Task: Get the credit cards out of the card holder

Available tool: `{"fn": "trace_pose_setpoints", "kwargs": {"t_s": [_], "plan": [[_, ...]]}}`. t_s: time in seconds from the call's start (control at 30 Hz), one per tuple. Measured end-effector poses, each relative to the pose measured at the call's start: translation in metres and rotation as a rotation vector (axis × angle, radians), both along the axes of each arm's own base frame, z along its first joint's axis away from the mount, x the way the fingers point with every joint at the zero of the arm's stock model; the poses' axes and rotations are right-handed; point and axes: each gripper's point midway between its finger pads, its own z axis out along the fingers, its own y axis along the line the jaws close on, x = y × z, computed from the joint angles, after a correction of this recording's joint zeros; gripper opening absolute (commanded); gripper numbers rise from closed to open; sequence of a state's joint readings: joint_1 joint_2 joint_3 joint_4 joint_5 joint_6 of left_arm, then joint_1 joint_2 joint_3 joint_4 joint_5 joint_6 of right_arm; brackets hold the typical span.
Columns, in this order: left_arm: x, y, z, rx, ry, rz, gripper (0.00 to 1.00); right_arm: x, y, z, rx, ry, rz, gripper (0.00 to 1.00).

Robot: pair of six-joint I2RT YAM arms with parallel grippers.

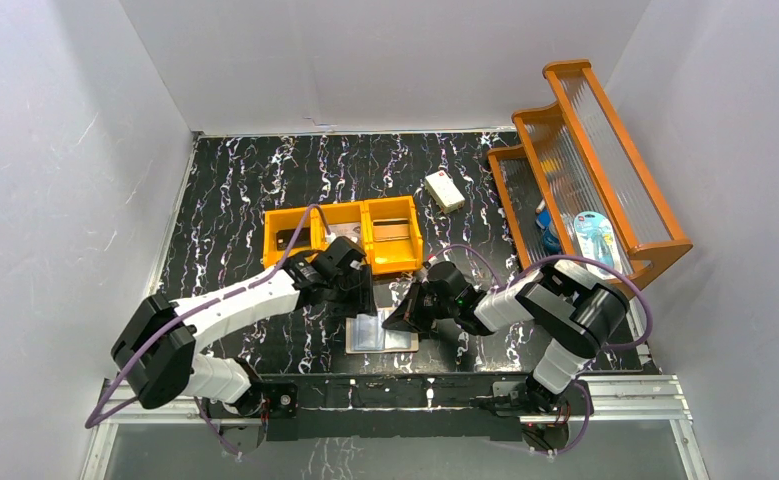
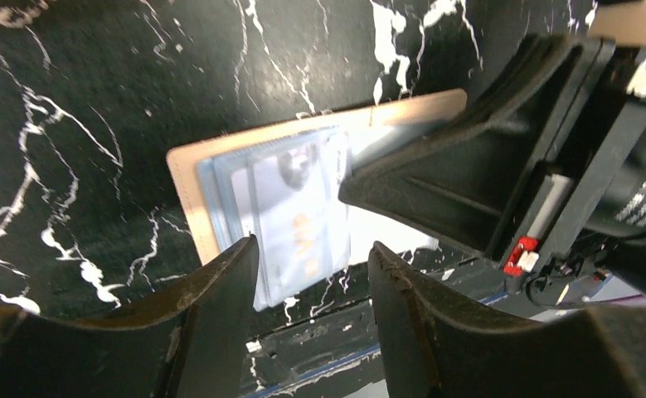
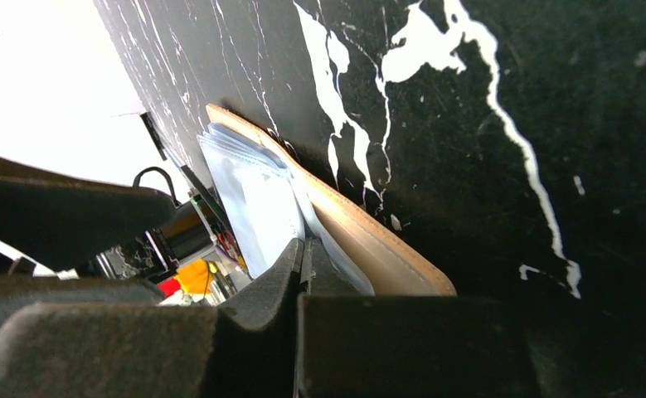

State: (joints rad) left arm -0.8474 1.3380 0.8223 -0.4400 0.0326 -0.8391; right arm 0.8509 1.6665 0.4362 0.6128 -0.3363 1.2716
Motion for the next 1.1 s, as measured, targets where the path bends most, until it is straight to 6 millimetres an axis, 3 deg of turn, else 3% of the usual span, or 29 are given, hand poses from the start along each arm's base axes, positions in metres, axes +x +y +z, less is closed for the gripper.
{"fn": "trace_pose_setpoints", "kwargs": {"t_s": [0.23,0.5,0.73,1.1], "plan": [[0.018,0.001,-0.003,-0.031,0.001,0.015,0.51,-0.001,-0.001,-0.001,-0.005,0.005,0.001,0.06],[0.02,-0.014,-0.006,-0.095,0.006,-0.025,0.51,-0.001,-0.001,-0.001,-0.006,0.007,0.001,0.06],[0.014,-0.006,-0.027,-0.064,0.045,-0.017,0.51,-0.002,-0.001,-0.001,-0.005,0.008,0.003,0.06],[0.017,-0.004,-0.027,-0.052,0.028,-0.003,0.51,-0.003,-0.001,-0.002,-0.005,0.014,0.008,0.06]]}}
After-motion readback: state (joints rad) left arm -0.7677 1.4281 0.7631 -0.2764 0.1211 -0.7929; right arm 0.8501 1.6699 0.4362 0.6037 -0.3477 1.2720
